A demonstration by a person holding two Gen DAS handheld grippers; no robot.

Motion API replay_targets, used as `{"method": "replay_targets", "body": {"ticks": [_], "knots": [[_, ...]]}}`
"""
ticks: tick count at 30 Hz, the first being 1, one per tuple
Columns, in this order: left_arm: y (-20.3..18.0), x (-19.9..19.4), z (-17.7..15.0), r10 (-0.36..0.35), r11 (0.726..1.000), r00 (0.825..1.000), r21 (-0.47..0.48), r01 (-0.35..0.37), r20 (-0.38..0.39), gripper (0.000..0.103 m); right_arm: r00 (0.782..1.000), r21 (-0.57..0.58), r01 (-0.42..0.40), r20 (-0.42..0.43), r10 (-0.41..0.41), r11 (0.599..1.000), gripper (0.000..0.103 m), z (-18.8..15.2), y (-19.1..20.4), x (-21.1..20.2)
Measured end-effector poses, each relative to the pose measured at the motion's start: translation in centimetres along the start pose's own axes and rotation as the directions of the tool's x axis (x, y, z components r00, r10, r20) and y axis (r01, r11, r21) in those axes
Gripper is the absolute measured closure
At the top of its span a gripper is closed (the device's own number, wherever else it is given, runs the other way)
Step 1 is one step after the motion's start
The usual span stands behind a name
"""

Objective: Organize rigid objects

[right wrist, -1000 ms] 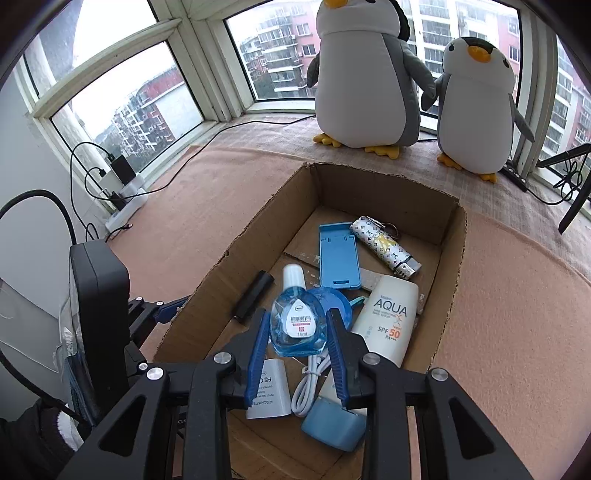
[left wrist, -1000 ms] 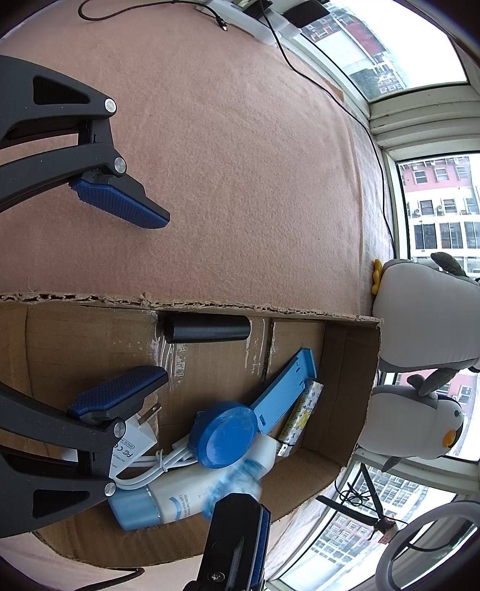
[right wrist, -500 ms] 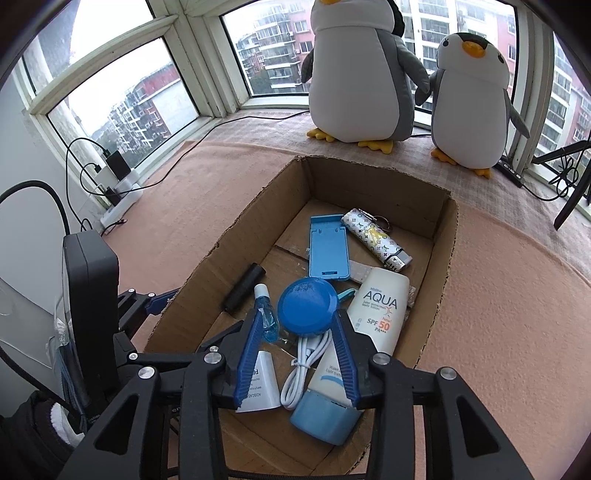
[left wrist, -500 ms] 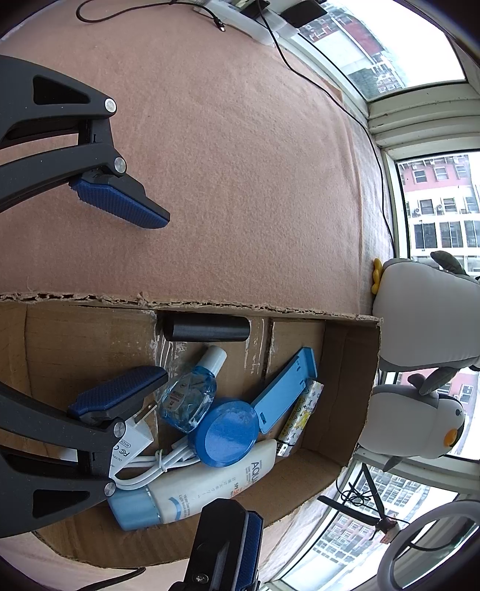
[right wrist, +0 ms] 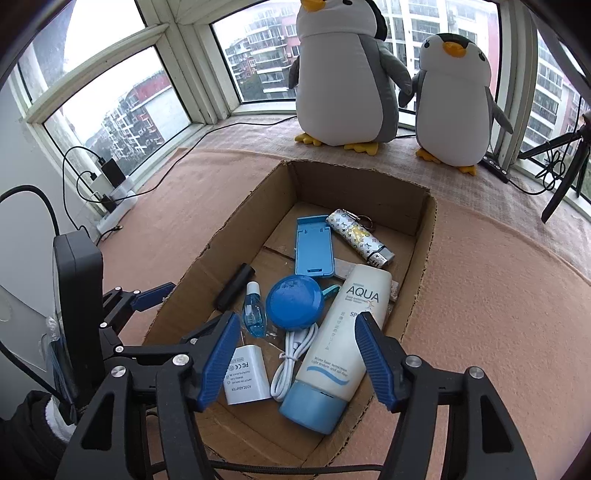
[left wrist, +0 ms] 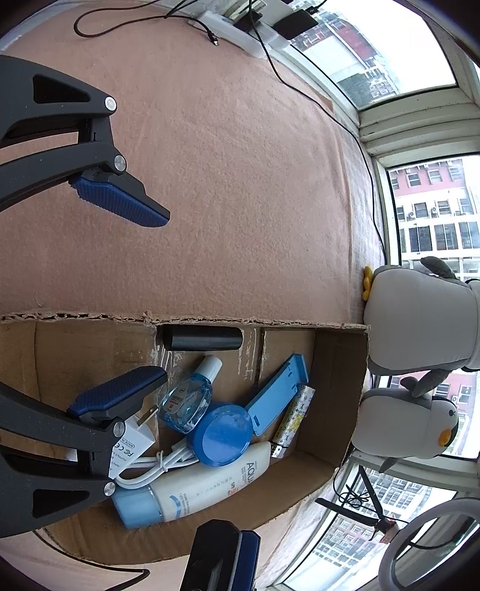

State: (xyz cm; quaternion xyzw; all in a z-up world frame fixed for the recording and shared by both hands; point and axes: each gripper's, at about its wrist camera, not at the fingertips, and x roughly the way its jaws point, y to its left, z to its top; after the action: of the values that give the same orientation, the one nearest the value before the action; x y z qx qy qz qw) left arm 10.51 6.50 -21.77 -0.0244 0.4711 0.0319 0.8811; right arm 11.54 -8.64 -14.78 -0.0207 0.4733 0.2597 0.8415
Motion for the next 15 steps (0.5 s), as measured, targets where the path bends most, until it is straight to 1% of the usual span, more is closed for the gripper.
{"method": "replay_targets", "body": {"ticks": [4,12,15], "knots": [[0.2,-1.1,0.3,0.006,1.0,1.0,-0.001,-0.006,0.017,0.022,1.0,0.012,0.005,0.012,-0.005,1.0,0.042,-0.2,-0.2,-0.8],[0.0,-4.3,1.0,-0.003,1.0,0.998,0.0,0.003,0.07,0.022,0.997,0.042,0.003,0.074,-0.006,0.999,0.041,-0.6,-0.3,-3.8],[-0.5,-5.7,1.3,-0.009,1.0,0.996,0.012,0.008,0.094,0.017,0.995,0.051,0.009,0.098,-0.014,0.999,0.041,-0.9,-0.2,-4.9]]}}
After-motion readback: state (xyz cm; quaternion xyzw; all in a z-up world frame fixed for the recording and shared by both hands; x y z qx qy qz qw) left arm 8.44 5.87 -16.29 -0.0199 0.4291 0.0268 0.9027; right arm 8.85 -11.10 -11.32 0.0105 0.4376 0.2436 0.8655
